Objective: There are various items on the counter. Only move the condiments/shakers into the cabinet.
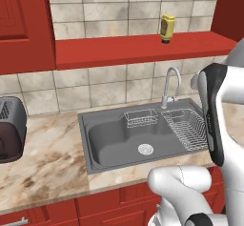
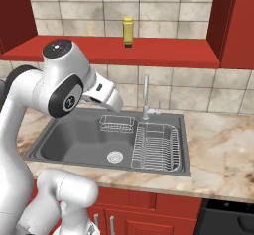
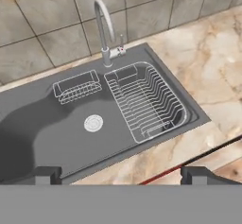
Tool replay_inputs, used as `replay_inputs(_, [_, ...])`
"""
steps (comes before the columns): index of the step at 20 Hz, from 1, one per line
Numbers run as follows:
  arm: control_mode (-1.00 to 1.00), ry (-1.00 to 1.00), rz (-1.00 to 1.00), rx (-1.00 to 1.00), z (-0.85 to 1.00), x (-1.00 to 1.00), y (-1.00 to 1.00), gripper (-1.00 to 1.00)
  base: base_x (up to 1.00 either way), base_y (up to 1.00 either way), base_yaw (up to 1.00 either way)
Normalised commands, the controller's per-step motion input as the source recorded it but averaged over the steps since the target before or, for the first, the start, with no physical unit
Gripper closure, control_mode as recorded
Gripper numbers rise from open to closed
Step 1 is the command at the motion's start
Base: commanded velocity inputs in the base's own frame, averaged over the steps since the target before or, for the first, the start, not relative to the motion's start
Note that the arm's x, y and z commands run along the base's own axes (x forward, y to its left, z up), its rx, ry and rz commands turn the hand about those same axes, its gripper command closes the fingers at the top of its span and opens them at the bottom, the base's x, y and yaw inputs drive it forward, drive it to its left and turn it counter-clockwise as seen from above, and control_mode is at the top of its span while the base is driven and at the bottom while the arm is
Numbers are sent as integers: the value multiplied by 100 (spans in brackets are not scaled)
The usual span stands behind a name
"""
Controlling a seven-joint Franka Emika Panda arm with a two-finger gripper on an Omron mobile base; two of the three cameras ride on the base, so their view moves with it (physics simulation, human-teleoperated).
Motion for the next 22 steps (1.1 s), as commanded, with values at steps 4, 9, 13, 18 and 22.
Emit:
replay_inputs(4, [-100, 6, 1, 0, -34, -61, 24, -100, 0, 0, 0])
replay_inputs(9, [100, 0, 0, 0, 0, 0, 0, -100, -39, 77, 7])
replay_inputs(13, [100, 0, 0, 0, 0, 0, 0, -100, 12, 100, 7])
replay_inputs(18, [100, 0, 0, 0, 0, 0, 0, -100, 22, 100, 6])
replay_inputs(22, [100, 0, 0, 0, 0, 0, 0, -100, 1, 100, 8])
